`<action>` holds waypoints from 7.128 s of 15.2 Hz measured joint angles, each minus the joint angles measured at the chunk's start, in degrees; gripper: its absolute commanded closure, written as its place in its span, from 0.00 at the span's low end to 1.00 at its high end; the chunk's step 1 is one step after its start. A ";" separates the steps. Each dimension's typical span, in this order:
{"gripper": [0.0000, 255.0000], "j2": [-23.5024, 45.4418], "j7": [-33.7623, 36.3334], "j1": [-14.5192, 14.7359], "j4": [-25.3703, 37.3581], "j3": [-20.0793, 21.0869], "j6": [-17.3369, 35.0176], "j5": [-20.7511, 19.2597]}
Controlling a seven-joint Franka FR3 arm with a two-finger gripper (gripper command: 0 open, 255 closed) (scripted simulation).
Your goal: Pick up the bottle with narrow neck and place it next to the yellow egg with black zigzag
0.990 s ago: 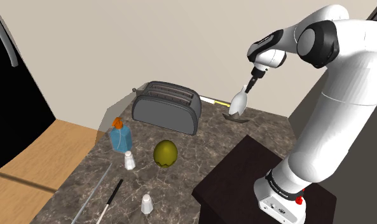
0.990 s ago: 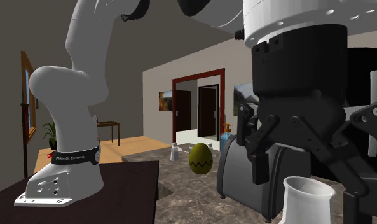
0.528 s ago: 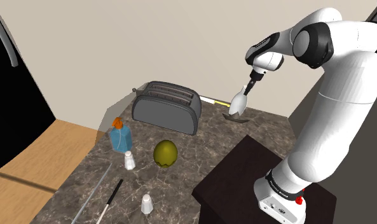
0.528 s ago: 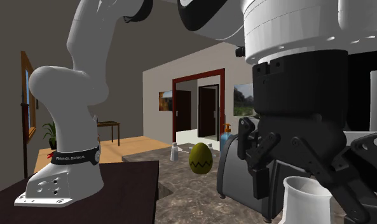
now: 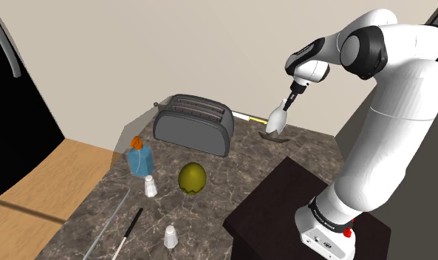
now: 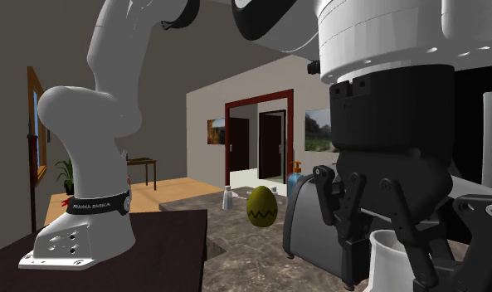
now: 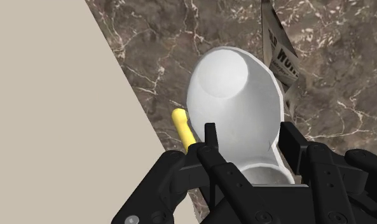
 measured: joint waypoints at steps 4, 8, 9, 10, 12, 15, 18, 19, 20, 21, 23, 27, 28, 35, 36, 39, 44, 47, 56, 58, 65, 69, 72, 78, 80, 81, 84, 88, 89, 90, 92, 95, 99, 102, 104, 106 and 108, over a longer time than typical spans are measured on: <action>1.00 0.00 -0.01 0.00 0.00 0.00 -0.01 0.00; 1.00 -0.52 0.43 0.22 0.22 -0.24 -0.65 -0.54; 1.00 -1.08 0.82 0.44 0.35 -0.48 -1.19 -1.08; 1.00 -1.55 1.07 0.57 0.44 -0.69 -1.65 -1.51; 1.00 -2.48 1.69 0.83 1.01 -1.11 -2.89 -2.45; 1.00 -3.99 2.84 1.38 1.76 -1.65 -4.72 -3.92; 1.00 -5.19 3.60 1.61 2.81 -2.12 -6.65 -5.11; 1.00 -5.79 4.13 1.87 3.07 -2.25 -7.33 -5.66; 1.00 -6.15 4.38 1.97 3.34 -2.34 -7.85 -6.00; 1.00 -6.48 4.58 2.03 3.64 -2.45 -8.39 -6.33; 1.00 -7.29 5.23 2.24 4.60 -2.67 -9.91 -7.14; 1.00 -8.62 6.17 2.52 6.19 -2.98 -12.45 -8.39; 1.00 -9.00 6.42 2.59 6.62 -3.05 -13.15 -8.73; 1.00 -10.99 7.90 2.95 10.30 -3.37 -18.21 -10.57; 1.00 -11.32 8.11 3.02 10.56 -3.40 -18.71 -10.84; 1.00 -11.66 8.57 3.08 12.64 -3.43 -21.03 -11.23; 1.00 -12.39 9.21 3.14 15.82 -3.52 -24.71 -11.89; 1.00 -12.74 9.40 3.10 17.67 -3.61 -26.82 -12.20; 1.00 -12.15 9.63 2.66 25.27 -3.85 -33.97 -11.97; 1.00 -11.57 9.62 2.49 27.20 -3.87 -35.47 -11.61; 1.00 -10.40 9.51 1.75 34.04 -4.16 -41.44 -10.84; 1.00 -10.21 9.87 1.74 36.68 -4.15 -43.93 -10.68; 1.00 -16.77 14.82 5.52 30.65 -2.32 -42.57 -15.16; 1.00 -29.96 26.18 9.77 18.03 4.49 -40.40 -22.81; 1.00 -32.91 29.56 10.45 14.96 6.88 -39.96 -24.00; 1.00 -34.53 31.30 10.74 13.45 8.20 -39.97 -24.57; 1.00 -38.98 36.36 11.46 8.74 12.09 -39.58 -25.67; 1.00 -43.52 42.68 12.45 4.71 17.16 -40.30 -25.83; 1.00 -44.39 44.32 12.78 3.89 18.49 -40.44 -25.63; 1.00 -45.36 45.78 13.03 2.97 19.67 -40.56 -25.48; 1.00 -46.74 48.65 13.64 1.20 21.94 -40.31 -24.95; 1.00 -48.67 52.92 14.63 -0.25 25.44 -40.98 -23.93; 1.00 -50.25 58.31 16.03 -1.97 29.85 -41.04 -22.26; 1.00 -50.84 62.54 17.24 -2.93 33.29 -40.77 -20.75; 1.00 -50.25 65.37 18.09 -2.38 35.57 -40.74 -19.68; 1.00 -50.21 68.19 18.93 -2.25 37.88 -40.80 -18.66; 1.00 -49.92 71.04 19.76 -1.98 40.19 -40.75 -17.65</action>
